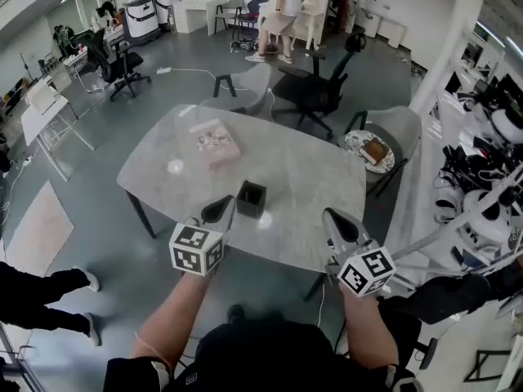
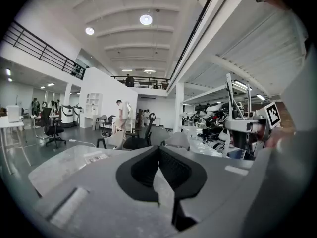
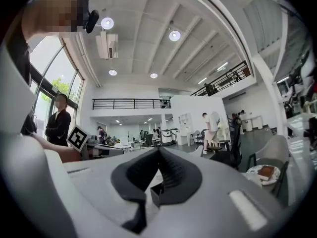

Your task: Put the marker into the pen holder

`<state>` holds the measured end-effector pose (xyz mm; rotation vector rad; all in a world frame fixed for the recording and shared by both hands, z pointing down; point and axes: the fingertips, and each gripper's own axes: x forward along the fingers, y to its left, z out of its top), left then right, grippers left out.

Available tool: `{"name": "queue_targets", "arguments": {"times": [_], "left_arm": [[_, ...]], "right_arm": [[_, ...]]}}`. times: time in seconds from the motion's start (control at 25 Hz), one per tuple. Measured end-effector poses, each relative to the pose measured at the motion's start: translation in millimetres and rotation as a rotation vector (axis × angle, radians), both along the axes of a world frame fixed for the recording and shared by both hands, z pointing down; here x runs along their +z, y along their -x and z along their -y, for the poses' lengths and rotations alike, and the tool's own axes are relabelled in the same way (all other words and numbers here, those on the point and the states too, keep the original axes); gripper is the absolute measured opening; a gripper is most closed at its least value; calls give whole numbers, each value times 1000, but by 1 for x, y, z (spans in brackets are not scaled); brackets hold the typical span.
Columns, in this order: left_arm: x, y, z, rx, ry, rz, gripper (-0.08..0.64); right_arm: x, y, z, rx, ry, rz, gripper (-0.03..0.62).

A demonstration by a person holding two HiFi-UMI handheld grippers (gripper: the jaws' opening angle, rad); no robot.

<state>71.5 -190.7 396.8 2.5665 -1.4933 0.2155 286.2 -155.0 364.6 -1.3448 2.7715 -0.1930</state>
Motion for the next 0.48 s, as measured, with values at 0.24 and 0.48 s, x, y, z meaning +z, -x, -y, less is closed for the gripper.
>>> {"name": "queue_targets", "arguments": {"times": [0.24,0.48], "left_arm": [[-10,19,7,-10,-42,0,11],[-9,33,6,-33,-56,-7,11]], "right_arm": [[4,0,14,56,18,33,0],[13,22,12,6,38,-6,0]]}}
